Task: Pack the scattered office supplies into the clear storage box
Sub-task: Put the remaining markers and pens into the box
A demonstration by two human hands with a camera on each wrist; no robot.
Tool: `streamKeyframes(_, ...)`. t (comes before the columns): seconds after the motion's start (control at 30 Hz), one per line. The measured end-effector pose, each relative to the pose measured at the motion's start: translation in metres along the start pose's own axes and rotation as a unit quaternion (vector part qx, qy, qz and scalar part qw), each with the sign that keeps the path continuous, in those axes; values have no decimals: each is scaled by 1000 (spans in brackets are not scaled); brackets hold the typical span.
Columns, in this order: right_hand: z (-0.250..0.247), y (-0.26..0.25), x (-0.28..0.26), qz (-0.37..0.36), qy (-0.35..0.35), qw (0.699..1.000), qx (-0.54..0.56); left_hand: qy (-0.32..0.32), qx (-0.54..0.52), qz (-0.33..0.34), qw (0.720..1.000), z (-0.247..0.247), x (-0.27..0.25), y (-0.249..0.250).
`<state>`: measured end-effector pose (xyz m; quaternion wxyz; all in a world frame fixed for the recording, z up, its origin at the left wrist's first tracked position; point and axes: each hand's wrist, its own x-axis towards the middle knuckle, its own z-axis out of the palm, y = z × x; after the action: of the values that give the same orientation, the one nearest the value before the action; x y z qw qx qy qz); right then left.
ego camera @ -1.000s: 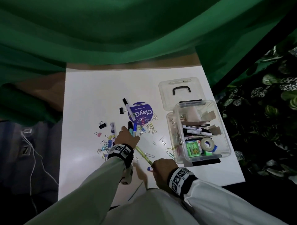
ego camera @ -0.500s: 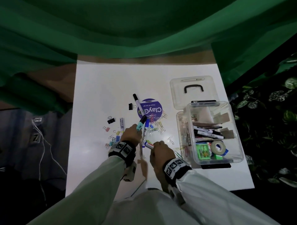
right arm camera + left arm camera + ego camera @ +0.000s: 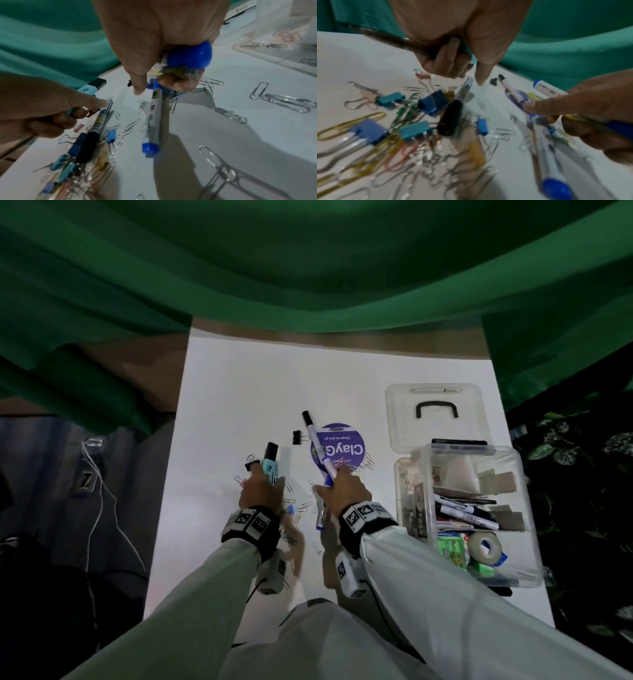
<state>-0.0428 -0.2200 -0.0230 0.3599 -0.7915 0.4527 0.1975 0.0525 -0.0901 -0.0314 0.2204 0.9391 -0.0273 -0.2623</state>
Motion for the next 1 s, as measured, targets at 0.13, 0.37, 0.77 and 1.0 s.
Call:
streamKeyframes(0.13, -6, -1, 6, 4, -4, 998, -57, -44, 58, -13, 997, 3, 5, -3)
streamKeyframes(0.37, -33, -36, 33, -56, 64, 992, 90, -52, -20, 41, 998, 5, 13, 8)
streamKeyframes(0.77, -22, -73, 96, -78, -1, 996, -40, -91, -83, 70, 990, -11, 9, 4)
streamKeyframes(1.0, -42, -21, 20, -172, 40, 944, 277, -136, -258, 109, 950, -11, -7, 21)
